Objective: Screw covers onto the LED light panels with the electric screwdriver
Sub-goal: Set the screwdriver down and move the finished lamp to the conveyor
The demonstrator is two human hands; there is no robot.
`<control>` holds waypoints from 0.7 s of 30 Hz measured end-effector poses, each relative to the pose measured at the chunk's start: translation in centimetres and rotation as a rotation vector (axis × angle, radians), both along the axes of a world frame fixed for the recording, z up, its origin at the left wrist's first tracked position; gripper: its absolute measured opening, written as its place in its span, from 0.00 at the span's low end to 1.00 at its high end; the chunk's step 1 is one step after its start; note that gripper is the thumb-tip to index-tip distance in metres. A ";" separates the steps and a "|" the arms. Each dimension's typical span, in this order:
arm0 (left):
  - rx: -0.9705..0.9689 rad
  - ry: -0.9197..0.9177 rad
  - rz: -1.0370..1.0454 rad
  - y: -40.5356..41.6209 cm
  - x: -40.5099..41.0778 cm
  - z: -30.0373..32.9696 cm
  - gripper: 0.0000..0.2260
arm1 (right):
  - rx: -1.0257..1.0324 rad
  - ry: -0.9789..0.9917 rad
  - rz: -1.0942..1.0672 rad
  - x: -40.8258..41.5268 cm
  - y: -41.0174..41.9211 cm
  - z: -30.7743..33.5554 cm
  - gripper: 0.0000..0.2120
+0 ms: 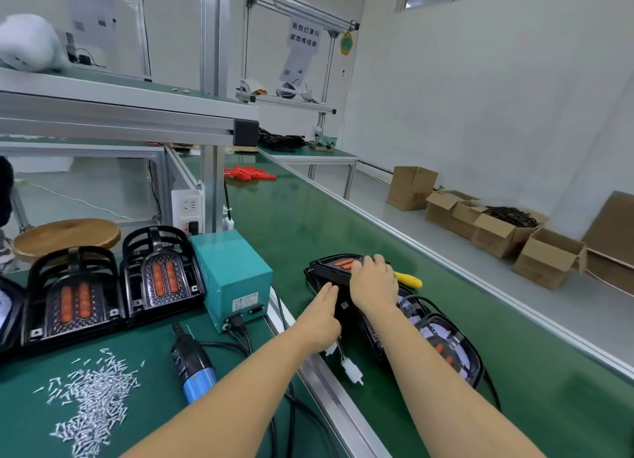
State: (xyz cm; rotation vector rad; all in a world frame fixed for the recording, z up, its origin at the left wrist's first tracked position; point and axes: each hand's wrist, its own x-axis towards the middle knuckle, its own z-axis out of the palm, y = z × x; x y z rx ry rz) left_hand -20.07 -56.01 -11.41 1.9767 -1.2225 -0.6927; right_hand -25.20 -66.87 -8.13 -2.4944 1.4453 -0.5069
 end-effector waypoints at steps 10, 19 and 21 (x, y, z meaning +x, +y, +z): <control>0.153 -0.172 -0.027 1.3 0.0 1.2 0.33 | -0.079 0.175 0.058 -0.3 0.6 -0.2 0.22; 0.124 -0.231 0.007 5.1 1.1 1.9 0.33 | -0.110 0.166 0.122 0.5 4.4 0.2 0.25; 0.106 -0.241 0.022 6.6 1.6 2.4 0.32 | -0.094 0.170 0.164 0.8 5.7 0.6 0.25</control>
